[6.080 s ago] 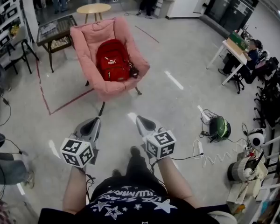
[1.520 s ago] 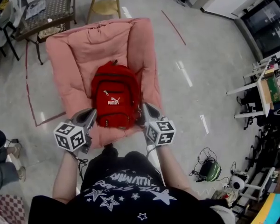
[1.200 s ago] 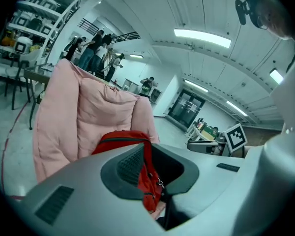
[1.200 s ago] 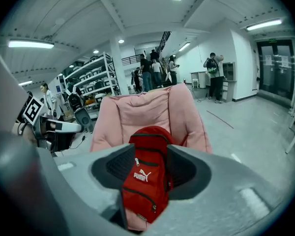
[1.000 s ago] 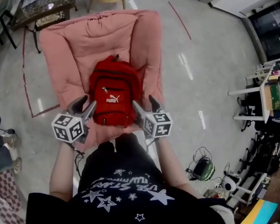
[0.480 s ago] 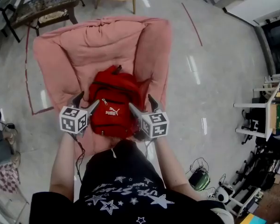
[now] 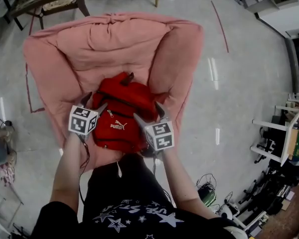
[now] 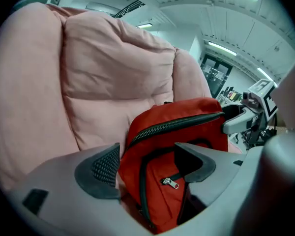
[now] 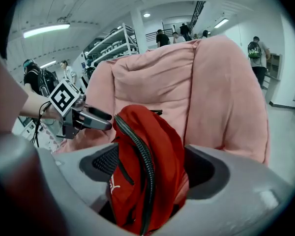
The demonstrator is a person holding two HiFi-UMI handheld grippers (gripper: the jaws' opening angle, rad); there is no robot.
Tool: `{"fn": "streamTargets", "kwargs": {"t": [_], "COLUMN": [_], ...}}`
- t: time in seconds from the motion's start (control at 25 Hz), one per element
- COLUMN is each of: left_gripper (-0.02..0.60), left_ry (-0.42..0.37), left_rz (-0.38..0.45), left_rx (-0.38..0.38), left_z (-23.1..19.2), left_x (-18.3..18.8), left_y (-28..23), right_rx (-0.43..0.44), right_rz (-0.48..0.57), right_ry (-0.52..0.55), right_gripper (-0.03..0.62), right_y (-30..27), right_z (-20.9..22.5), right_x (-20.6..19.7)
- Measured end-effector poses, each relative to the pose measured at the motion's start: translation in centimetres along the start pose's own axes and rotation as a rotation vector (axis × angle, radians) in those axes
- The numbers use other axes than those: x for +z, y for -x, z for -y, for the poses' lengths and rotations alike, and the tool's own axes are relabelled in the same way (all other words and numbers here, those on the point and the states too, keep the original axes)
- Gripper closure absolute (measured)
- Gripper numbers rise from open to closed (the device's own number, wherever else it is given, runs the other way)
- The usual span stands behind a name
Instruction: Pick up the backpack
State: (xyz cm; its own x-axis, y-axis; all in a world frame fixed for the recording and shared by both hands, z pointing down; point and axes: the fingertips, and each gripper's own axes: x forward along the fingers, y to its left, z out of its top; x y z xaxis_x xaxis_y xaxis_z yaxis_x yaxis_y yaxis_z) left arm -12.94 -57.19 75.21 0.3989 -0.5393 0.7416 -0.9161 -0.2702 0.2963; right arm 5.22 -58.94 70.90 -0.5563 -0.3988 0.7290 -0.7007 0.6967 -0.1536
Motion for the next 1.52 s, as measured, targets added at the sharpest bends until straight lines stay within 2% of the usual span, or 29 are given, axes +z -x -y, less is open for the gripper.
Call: {"fn": "streamTargets", "kwargs": {"t": [0.2, 0.32, 0.48, 0.52, 0.64, 0.76, 0.84, 0.88, 1.0, 1.2, 1.32, 1.52], "left_gripper": [0.253, 0.253, 0.256, 0.258, 0.393, 0.505, 0.565, 0.566, 0.568, 0.568, 0.568, 0.569], "left_ry": [-0.105, -0.181, -0.3, -0.31, -0.32, -0.37, -0.357, -0.337, -0.279, -0.209, -0.193, -0.228], "left_rz": [-0.05, -0.035, 0.005, 0.013, 0.021, 0.024, 0.039, 0.049, 0.087, 0.272, 0.322, 0.365], "left_rx": [0.032, 0.034, 0.047, 0.042, 0.029, 0.022, 0.009, 0.004, -0.012, -0.122, -0.181, -0.205], "left_z": [-1.3, -1.6, -1.6, -1.5, -0.9, 0.2, 0.7, 0.8, 1.0, 3.3, 5.3, 8.3], "left_x": [-1.0, -1.1, -0.2, 0.1, -0.4, -1.4, -1.7, -1.7, -1.6, 0.1, 0.3, 0.0], "left_y": [-3.6, -5.2, -6.5, -6.7, -6.9, -6.2, -5.5, -5.0, -3.4, 1.8, 5.4, 11.0], "right_rx": [0.013, 0.008, -0.001, -0.013, -0.046, -0.043, -0.032, -0.026, -0.013, -0.002, 0.0, 0.002], "right_rz": [-0.04, -0.049, -0.003, 0.01, 0.035, 0.051, 0.066, 0.071, 0.084, 0.109, 0.143, 0.21], "right_ry": [0.044, 0.096, 0.144, 0.145, 0.141, 0.129, 0.118, 0.116, 0.1, 0.043, 0.038, 0.029], "right_gripper": [0.183, 0.183, 0.2, 0.257, 0.399, 0.491, 0.56, 0.572, 0.579, 0.58, 0.58, 0.58], "right_y": [-2.5, -3.3, -4.2, -4.4, -4.3, -4.2, -4.0, -3.9, -3.4, -0.5, 2.1, 6.2], "right_z": [0.5, 0.6, 1.0, 1.3, 1.7, 0.9, 0.0, -0.4, -1.3, -1.9, -3.3, -6.1], "right_x": [-1.0, -1.1, -0.7, -0.3, 0.1, -0.2, -0.3, -0.3, -0.3, -0.3, 0.5, 1.0]}}
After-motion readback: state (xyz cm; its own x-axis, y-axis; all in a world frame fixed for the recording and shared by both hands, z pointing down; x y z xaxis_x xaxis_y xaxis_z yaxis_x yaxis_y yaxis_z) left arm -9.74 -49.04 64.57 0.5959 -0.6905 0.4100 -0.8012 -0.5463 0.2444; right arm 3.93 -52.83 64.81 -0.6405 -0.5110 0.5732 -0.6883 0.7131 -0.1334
